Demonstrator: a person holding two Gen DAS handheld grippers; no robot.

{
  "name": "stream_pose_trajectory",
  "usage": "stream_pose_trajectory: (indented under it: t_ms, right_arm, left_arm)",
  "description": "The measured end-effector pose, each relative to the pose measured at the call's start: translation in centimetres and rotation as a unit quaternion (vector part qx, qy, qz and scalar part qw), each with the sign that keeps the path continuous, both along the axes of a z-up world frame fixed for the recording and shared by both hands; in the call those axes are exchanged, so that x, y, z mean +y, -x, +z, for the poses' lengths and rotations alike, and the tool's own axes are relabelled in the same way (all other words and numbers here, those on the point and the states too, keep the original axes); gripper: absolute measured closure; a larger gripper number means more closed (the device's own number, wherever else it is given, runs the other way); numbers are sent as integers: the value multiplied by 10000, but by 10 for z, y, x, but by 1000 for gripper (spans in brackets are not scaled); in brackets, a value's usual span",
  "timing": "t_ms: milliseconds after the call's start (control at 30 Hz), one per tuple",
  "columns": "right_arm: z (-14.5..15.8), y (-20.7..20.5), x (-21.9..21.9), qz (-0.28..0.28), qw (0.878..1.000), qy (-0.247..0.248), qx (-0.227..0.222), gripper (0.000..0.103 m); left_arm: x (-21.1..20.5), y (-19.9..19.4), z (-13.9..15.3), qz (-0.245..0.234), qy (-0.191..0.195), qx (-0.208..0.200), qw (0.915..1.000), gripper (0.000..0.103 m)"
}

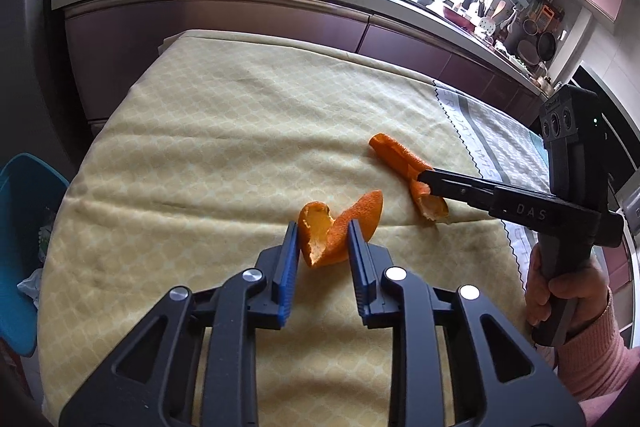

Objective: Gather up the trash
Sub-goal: 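Grasp one orange peel piece with the left tool while the right tool grasps another, then lift both orange peel pieces and carry them over the teal bin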

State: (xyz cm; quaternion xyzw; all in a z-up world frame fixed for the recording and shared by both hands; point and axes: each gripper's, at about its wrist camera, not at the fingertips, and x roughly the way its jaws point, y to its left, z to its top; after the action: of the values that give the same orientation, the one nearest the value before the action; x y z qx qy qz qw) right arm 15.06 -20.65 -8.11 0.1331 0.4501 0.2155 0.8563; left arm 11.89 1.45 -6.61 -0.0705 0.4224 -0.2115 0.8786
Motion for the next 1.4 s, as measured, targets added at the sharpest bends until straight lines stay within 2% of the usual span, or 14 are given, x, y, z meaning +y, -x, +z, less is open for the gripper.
stream_pose_trajectory:
  t_ms: [400, 700, 1067, 1400]
  right_arm:
    - [7, 11, 14, 80, 9998, -143, -108, 94]
    - [15, 17, 32, 227, 9992, -243, -205, 94]
    - [15, 22, 54, 377, 9988, -228, -209, 94]
    - [19, 26, 69, 524, 9980, -254, -263, 94]
  left_arm:
    - [5, 16, 4, 37, -78, -163, 9998, 87]
    - [26, 32, 17, 179, -28, -352, 9992, 97]
    - [47, 38, 12, 322, -17, -300, 9990, 97]
    - [67, 42, 18, 540, 88, -371, 9978, 97]
